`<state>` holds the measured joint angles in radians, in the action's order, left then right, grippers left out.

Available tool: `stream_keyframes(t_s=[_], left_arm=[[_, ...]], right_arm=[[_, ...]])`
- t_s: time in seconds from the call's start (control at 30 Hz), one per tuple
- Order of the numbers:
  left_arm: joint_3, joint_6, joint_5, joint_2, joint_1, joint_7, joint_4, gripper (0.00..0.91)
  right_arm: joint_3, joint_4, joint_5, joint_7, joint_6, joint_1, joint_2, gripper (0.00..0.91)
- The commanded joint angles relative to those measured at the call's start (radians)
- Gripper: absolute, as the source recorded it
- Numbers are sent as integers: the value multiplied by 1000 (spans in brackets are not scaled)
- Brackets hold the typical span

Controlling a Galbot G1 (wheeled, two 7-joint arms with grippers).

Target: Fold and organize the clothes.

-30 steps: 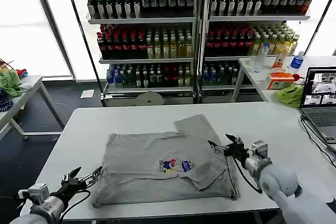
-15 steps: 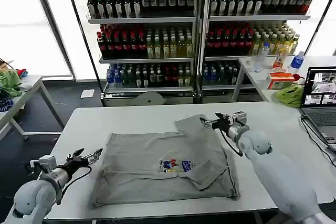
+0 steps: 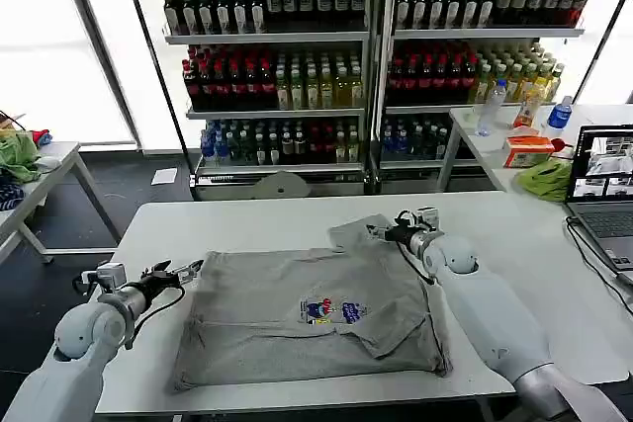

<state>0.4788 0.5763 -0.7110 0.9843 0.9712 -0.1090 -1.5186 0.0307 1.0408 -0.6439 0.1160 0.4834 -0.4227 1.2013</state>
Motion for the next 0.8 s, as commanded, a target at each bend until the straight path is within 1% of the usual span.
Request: stream_keyframes(t_s=[0.03,0.13,0.3,0.63,0.67,0.7,0.73,0.77,0.8], left_arm=[[-52,-1,2,6,-85,-2,77,907],[-64,-1,4,14,-100,-1,82,907],[-95,-1,4,13,-138,-1,124,907],[-135,-1,17,31,-143,-5,146,907],[-138,-1,19,33,-139,-6,142,756],[-140,-1,22,37,-138,-7,142,474],[-141,-1,23,39,-138,-8,143,151],[-142,0,23,45,-142,-7,149,60],[-143,0,23,49,-144,-8,156,10]], right_arm=[[14,-72,1,3,1,31,37,0],[8,-70,-19,-2,2,26,43,0],[11,-69,-21,-3,2,28,43,0],[8,-50,-30,-3,-2,24,34,0],[6,-47,-32,-1,-3,24,32,0],[6,-47,-33,-2,-3,24,31,0],[6,-44,-36,-2,-3,23,29,0],[7,-40,-37,-2,-4,22,24,0],[9,-38,-37,-2,-4,22,23,0]])
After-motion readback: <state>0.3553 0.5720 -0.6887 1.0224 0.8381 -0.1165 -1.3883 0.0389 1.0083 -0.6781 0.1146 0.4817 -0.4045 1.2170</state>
